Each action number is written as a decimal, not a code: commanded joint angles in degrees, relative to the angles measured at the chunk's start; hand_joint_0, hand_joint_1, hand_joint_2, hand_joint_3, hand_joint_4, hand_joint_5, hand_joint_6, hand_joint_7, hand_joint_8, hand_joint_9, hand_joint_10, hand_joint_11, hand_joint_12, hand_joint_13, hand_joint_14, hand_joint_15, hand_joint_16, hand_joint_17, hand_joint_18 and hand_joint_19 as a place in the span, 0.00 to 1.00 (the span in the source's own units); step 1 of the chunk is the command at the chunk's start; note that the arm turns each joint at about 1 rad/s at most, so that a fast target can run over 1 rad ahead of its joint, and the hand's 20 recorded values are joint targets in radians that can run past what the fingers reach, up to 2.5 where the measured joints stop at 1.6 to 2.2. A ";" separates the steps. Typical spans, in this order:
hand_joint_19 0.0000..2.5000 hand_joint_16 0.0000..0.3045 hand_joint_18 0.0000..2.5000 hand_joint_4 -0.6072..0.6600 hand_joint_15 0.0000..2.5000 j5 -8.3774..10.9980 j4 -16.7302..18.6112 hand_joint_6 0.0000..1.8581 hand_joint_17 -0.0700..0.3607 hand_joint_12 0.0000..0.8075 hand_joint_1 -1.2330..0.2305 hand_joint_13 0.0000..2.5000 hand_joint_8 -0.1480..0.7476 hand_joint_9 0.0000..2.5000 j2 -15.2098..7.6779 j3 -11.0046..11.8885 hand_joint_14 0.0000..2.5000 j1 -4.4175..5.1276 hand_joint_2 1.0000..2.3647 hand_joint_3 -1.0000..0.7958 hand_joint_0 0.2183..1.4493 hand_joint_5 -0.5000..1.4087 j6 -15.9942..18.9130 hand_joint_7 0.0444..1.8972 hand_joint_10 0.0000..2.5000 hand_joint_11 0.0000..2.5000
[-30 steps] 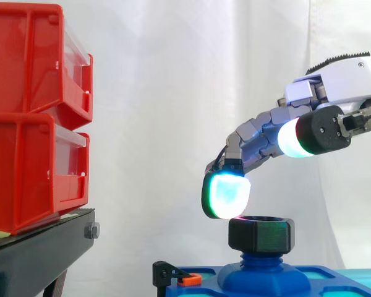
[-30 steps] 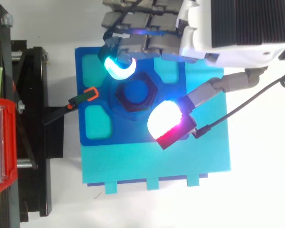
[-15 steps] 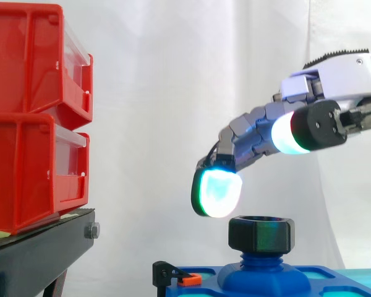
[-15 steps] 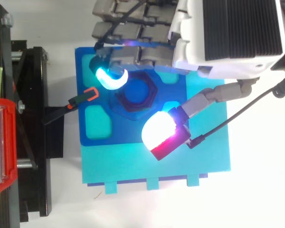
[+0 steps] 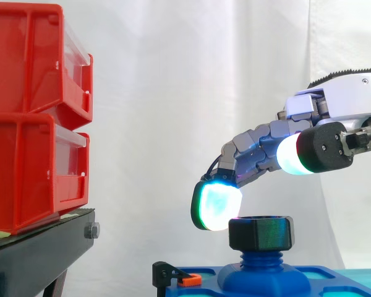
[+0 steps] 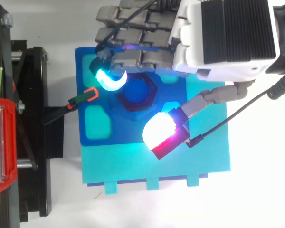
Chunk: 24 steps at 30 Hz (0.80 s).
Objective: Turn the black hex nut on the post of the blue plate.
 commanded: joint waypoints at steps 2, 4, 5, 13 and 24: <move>0.08 0.17 0.07 0.69 0.02 0.00 -0.07 0.27 0.43 0.44 0.72 0.10 0.42 0.14 0.04 -0.02 0.00 -0.26 0.00 0.28 0.17 0.17 0.01 0.46 0.00 0.03; 0.08 0.17 0.07 0.69 0.02 0.00 -0.15 0.27 0.43 0.44 0.72 0.10 0.42 0.14 0.04 -0.02 0.00 -0.35 0.00 0.28 0.17 0.17 0.01 0.46 0.00 0.03; 0.08 0.17 0.07 0.69 0.02 0.00 -0.15 0.27 0.43 0.44 0.72 0.10 0.42 0.14 0.04 -0.02 0.00 -0.44 0.00 0.28 0.17 0.18 0.01 0.46 0.00 0.03; 0.08 0.17 0.07 0.69 0.02 0.00 -2.53 0.27 0.43 0.44 0.72 0.10 0.42 0.14 0.12 0.07 0.00 -1.05 0.00 0.28 0.17 0.18 -0.08 0.47 0.00 0.04; 0.08 0.17 0.08 0.69 0.02 0.00 -5.08 0.27 0.43 0.44 0.72 0.10 0.42 0.14 0.56 0.86 0.00 -1.14 0.00 0.28 0.17 0.18 -1.05 0.47 0.00 0.04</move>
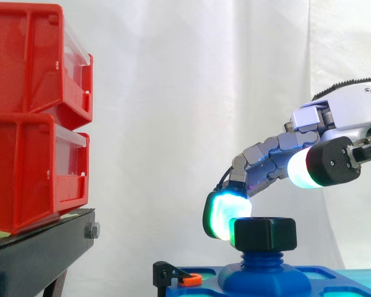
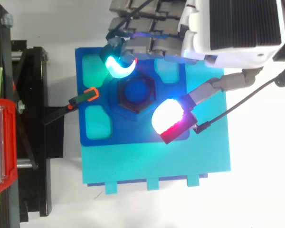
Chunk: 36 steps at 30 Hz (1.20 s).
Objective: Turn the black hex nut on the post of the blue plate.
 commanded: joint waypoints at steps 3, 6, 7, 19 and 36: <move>0.08 0.17 0.08 0.69 0.02 0.00 -2.00 0.27 0.43 0.44 0.72 0.10 0.41 0.14 0.06 1.35 0.00 -0.01 0.00 0.28 0.17 0.18 -0.52 0.47 0.00 0.03; 0.08 0.17 0.08 0.69 0.02 0.00 -2.97 0.27 0.43 0.44 0.72 0.10 0.41 0.14 0.06 1.96 0.00 -0.01 0.00 0.28 0.17 0.18 -0.79 0.47 0.00 0.03; 0.08 0.17 0.08 0.69 0.02 0.00 -3.15 0.27 0.43 0.44 0.72 0.10 0.42 0.14 0.06 2.23 0.00 -0.01 0.00 0.28 0.17 0.18 -0.88 0.47 0.00 0.04; 0.08 0.17 0.08 0.69 0.02 0.00 -5.52 0.27 0.43 0.43 0.72 0.10 0.41 0.14 0.32 2.75 0.00 -0.01 0.00 0.28 0.17 0.18 -2.11 0.47 0.00 0.04; 0.08 0.16 0.08 0.69 0.02 0.00 -9.47 0.27 0.42 0.43 0.72 0.10 0.41 0.15 1.64 2.84 0.00 -0.19 0.00 0.28 0.17 0.18 -2.46 0.47 0.00 0.04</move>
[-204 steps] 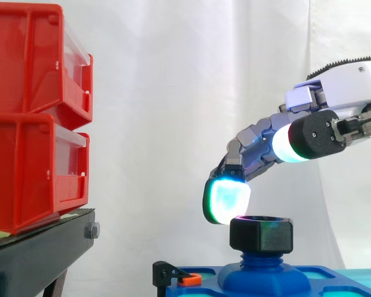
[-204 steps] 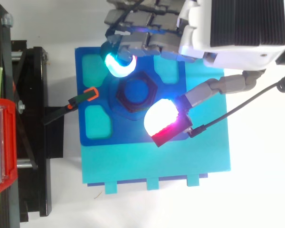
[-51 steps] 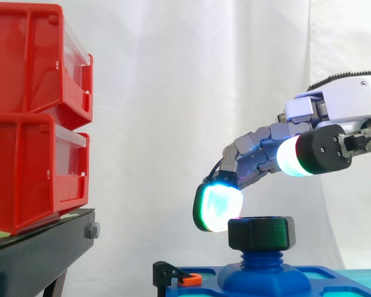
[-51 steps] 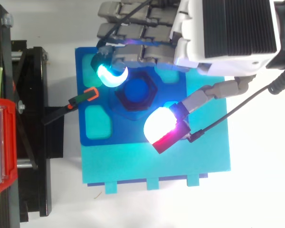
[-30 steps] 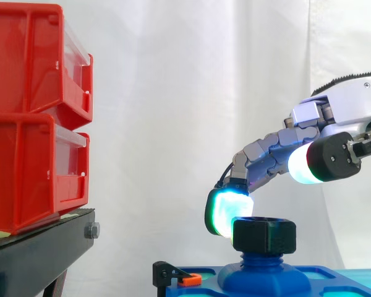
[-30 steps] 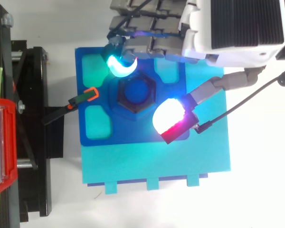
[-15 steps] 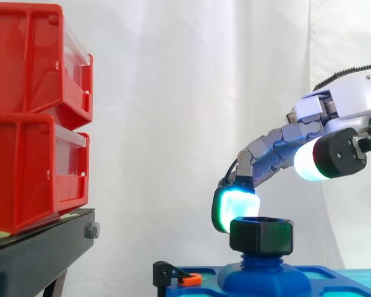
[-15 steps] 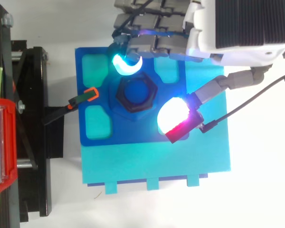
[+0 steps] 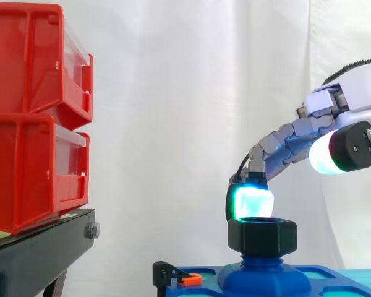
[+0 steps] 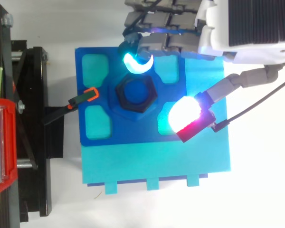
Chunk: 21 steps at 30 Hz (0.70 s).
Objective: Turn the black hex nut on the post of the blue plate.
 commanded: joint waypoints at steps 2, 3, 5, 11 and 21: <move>0.08 0.16 0.08 0.69 0.02 0.00 -0.66 0.27 0.42 0.43 0.71 0.10 0.41 0.14 0.02 -0.03 0.00 -0.05 0.00 0.28 0.17 0.18 0.00 0.47 0.00 0.04; 0.08 0.16 0.08 0.69 0.02 0.00 -0.66 0.27 0.42 0.43 0.71 0.10 0.41 0.15 0.02 -0.03 0.00 -0.14 0.00 0.28 0.17 0.18 0.00 0.48 0.00 0.04; 0.08 0.16 0.08 0.69 0.02 0.00 -0.75 0.27 0.42 0.43 0.71 0.10 0.41 0.15 0.02 -0.03 0.00 -0.14 0.00 0.28 0.17 0.18 0.00 0.48 0.00 0.04; 0.08 0.16 0.08 0.69 0.02 0.00 -1.28 0.27 0.42 0.43 0.71 0.10 0.41 0.15 0.63 0.06 0.00 -0.23 0.00 0.28 0.17 0.18 -0.09 0.48 0.00 0.04; 0.08 0.16 0.08 0.69 0.02 0.35 -2.42 0.27 0.42 0.43 0.71 0.10 0.41 0.15 1.95 -0.03 0.00 0.21 0.00 0.28 0.17 0.18 -2.99 0.48 0.00 0.04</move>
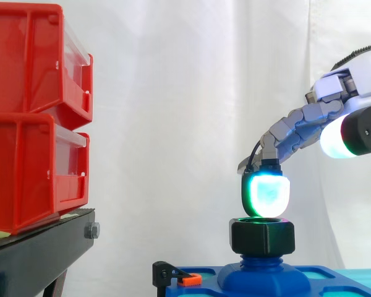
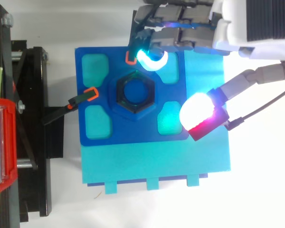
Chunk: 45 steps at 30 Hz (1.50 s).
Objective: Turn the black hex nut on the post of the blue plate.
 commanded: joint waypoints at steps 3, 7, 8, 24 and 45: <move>0.08 0.16 0.08 0.69 0.02 0.04 -0.45 0.27 0.42 0.43 0.71 0.10 0.41 0.15 0.12 -0.02 0.00 0.26 0.00 0.28 0.17 0.18 -0.84 0.48 0.00 0.04; 0.08 0.16 0.08 0.69 0.02 0.04 -0.54 0.27 0.42 0.43 0.71 0.10 0.41 0.15 0.12 -0.02 0.00 0.44 0.00 0.28 0.17 0.18 -0.84 0.48 0.00 0.04; 0.08 0.16 0.08 0.69 0.03 -0.05 -0.54 0.27 0.42 0.43 0.71 0.10 0.41 0.15 0.12 -0.02 0.00 0.44 0.00 0.28 0.17 0.18 -0.84 0.48 0.00 0.04; 0.08 0.16 0.08 0.69 0.02 -0.05 5.08 0.27 0.42 0.43 0.71 0.10 0.41 0.14 0.03 1.39 0.00 0.35 0.00 0.28 0.17 0.18 3.73 0.45 0.00 0.04; 0.08 0.16 0.07 0.68 0.02 1.62 13.43 0.27 0.42 0.43 0.71 0.09 0.40 0.14 -1.82 -2.04 0.00 3.34 0.00 0.28 0.17 0.17 5.13 0.42 0.00 0.02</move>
